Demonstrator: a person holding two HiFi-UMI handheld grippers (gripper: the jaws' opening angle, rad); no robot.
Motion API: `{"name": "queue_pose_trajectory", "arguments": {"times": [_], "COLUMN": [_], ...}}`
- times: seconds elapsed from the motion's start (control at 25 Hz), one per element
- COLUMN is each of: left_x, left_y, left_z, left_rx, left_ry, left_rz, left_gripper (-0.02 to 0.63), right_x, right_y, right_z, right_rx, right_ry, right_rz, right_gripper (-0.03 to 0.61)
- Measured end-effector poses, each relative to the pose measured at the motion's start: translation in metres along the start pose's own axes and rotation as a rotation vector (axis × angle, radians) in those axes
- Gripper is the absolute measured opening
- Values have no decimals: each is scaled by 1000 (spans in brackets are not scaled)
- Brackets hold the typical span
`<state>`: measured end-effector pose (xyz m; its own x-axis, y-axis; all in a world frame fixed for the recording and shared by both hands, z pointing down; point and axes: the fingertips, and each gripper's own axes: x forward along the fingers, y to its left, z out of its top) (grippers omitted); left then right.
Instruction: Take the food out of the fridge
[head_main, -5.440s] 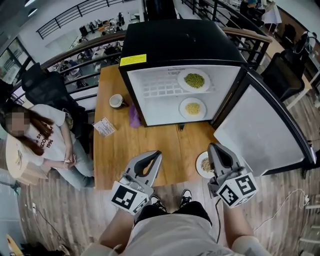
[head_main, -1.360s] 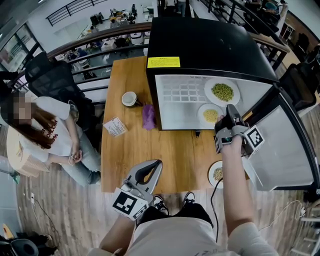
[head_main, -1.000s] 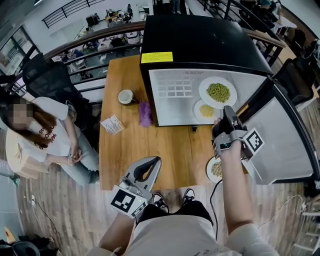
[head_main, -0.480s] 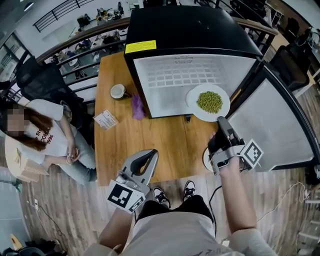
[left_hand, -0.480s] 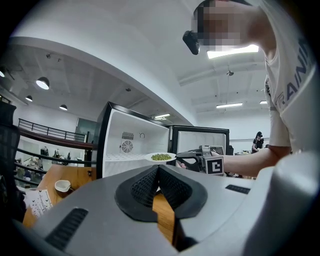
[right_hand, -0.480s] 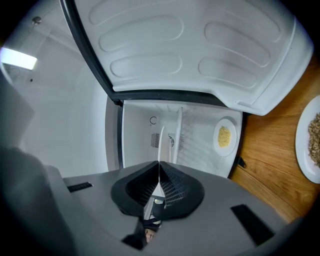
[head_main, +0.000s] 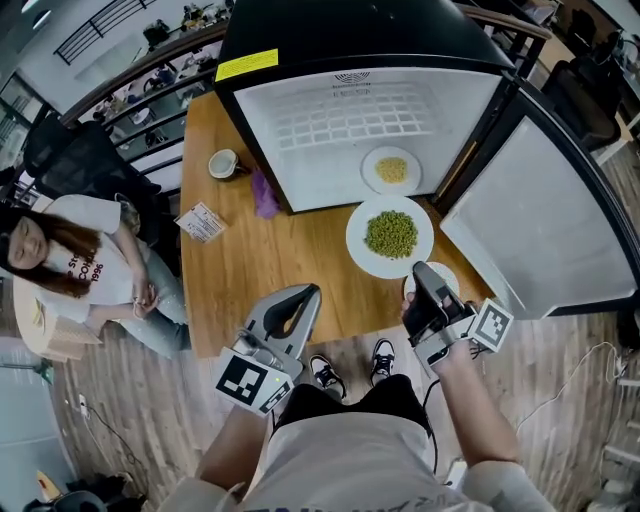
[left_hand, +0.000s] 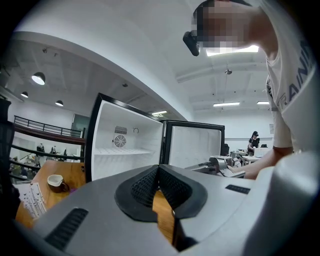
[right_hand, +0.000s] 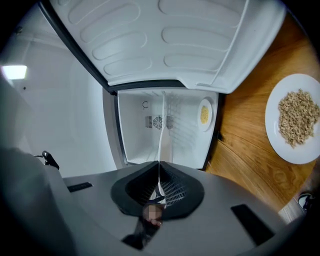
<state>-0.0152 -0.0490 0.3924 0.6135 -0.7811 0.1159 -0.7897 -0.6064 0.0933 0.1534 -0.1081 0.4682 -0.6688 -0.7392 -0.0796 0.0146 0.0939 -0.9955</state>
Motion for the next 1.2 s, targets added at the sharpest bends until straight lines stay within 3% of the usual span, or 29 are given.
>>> {"name": "queue_pose_trajectory", "arguments": {"times": [0.4, 0.8, 1.2], "left_x": [6, 12, 10], "left_y": [-4, -10, -13], "left_z": [-2, -11, -16], "left_rx": [4, 1, -1], "left_ry": [19, 51, 70], "left_rz": [12, 11, 13], "left_gripper": [8, 8, 8], "right_x": [-44, -76, -86], "right_y": [-69, -137, -179], "right_z": [-55, -79, -86], "right_rx": [58, 115, 108], "right_ry": [138, 162, 177], "right_rz": [-19, -84, -177], "right_gripper": [26, 26, 28]}}
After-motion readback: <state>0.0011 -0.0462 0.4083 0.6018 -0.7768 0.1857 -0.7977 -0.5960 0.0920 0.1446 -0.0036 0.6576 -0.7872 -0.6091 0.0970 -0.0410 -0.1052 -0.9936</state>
